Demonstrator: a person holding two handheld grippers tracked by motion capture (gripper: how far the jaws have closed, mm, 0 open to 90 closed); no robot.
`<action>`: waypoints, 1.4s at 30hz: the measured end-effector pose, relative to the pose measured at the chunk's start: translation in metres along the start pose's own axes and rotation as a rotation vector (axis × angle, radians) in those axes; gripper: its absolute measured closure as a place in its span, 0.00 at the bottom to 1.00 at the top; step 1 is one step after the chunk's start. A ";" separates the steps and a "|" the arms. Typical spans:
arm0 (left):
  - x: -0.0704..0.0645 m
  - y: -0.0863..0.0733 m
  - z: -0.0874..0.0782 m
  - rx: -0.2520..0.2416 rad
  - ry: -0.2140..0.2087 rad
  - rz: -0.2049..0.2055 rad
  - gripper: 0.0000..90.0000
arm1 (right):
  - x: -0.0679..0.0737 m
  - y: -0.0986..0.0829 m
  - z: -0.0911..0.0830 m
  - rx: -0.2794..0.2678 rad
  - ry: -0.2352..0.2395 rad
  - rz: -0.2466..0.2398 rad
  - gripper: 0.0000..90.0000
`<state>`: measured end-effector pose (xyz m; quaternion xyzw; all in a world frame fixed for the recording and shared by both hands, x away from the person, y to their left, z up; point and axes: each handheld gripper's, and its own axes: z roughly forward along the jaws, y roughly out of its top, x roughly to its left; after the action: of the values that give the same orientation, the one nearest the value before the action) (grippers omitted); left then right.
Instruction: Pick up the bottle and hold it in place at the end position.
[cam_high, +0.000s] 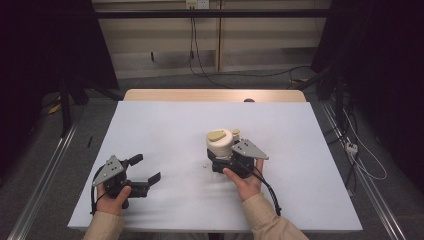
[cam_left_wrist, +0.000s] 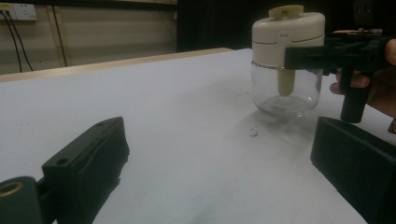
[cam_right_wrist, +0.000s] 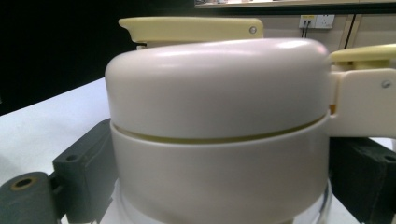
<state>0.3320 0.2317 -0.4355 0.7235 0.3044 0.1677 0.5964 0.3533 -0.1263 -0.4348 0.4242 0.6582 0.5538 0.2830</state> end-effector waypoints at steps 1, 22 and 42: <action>0.000 0.000 0.000 0.001 0.000 -0.003 0.04 | 0.000 0.000 0.000 0.000 0.000 0.000 0.08; -0.001 -0.001 0.001 0.002 -0.006 -0.009 0.04 | -0.009 0.006 0.041 -0.013 -0.011 0.008 0.08; -0.001 -0.001 0.001 0.003 -0.006 -0.008 0.04 | -0.013 0.006 0.051 -0.019 -0.018 0.017 0.08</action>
<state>0.3313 0.2307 -0.4369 0.7237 0.3056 0.1625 0.5971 0.4038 -0.1131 -0.4418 0.4320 0.6466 0.5588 0.2880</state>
